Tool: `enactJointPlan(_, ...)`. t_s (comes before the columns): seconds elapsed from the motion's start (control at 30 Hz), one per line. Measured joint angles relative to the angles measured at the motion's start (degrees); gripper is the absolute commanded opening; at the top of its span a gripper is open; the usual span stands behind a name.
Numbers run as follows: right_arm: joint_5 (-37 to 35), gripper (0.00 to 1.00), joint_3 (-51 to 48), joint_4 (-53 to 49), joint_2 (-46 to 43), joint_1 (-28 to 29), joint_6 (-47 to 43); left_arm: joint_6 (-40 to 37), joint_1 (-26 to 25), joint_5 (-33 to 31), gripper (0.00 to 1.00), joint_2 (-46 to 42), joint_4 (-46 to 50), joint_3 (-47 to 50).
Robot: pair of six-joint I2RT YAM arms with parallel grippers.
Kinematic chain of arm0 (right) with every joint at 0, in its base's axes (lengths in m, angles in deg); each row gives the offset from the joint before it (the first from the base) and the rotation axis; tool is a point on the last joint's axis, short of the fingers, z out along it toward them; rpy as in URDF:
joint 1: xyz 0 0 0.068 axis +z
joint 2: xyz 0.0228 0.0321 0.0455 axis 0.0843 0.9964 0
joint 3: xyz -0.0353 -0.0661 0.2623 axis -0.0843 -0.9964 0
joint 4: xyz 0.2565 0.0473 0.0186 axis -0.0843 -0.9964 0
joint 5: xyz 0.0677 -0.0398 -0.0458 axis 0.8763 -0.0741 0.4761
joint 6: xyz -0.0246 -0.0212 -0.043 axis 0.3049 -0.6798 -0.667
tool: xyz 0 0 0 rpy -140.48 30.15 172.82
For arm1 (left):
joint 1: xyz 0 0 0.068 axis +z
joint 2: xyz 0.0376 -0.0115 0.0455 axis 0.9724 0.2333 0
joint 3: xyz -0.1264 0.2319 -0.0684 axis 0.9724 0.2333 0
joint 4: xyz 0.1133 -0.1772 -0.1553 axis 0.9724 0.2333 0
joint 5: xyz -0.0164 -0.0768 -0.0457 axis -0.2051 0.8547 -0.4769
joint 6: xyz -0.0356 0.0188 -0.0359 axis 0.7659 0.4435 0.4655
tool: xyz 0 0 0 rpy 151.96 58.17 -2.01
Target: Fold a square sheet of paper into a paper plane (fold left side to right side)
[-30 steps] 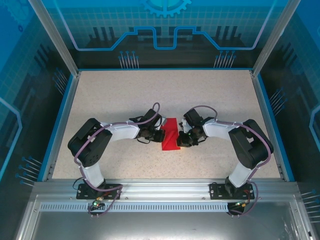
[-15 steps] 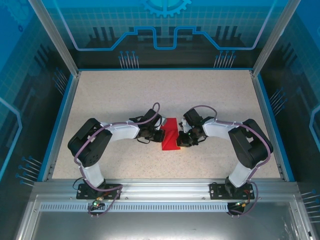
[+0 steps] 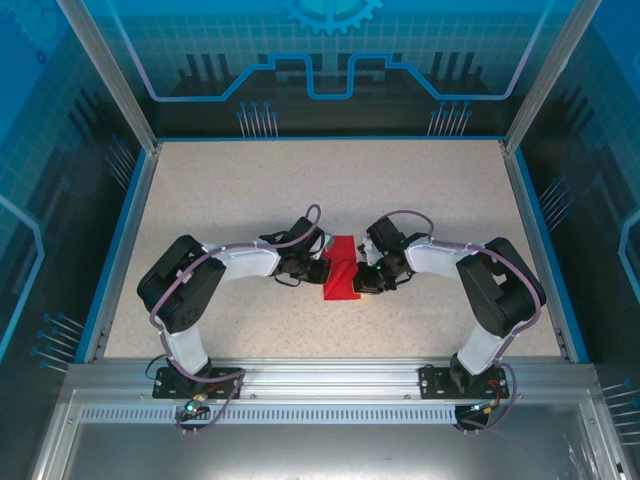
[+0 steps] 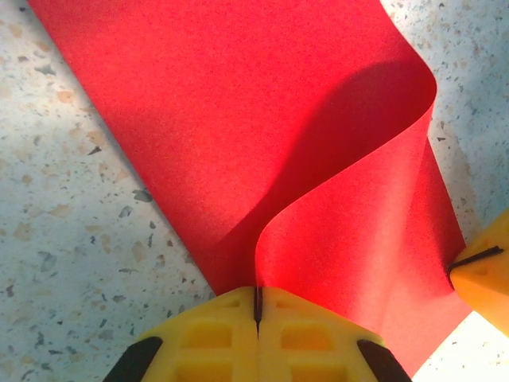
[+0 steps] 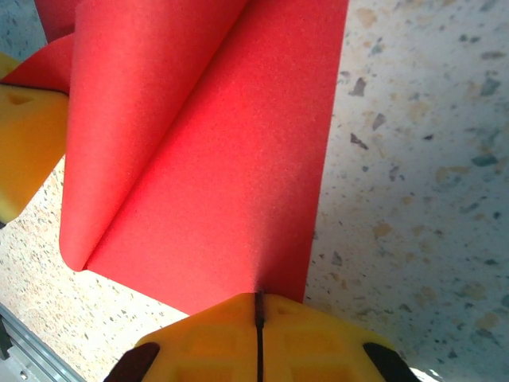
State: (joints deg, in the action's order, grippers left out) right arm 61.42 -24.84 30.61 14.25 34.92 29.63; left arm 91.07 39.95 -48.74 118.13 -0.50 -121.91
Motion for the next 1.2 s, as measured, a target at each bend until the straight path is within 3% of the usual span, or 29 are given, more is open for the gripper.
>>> enactJointPlan(0.47, 0.28, 0.08, 0.0, 0.15, -0.11, -0.02, -0.22, -0.94, 0.02, 0.02, 0.01, 0.15, 0.13, -0.22)
enactJointPlan(0.8, 5.64, 0.07, -1.33, 8.92, -5.03, -1.75, 2.27, -1.05, 0.02, 0.02, 0.01, 0.15, 0.13, -0.22)
enactJointPlan(1.2, 7.82, 0.07, 5.4, 13.6, 2.03, -0.48, 4.81, -1.07, 0.02, 0.04, 0.01, 0.35, 0.31, -0.44)
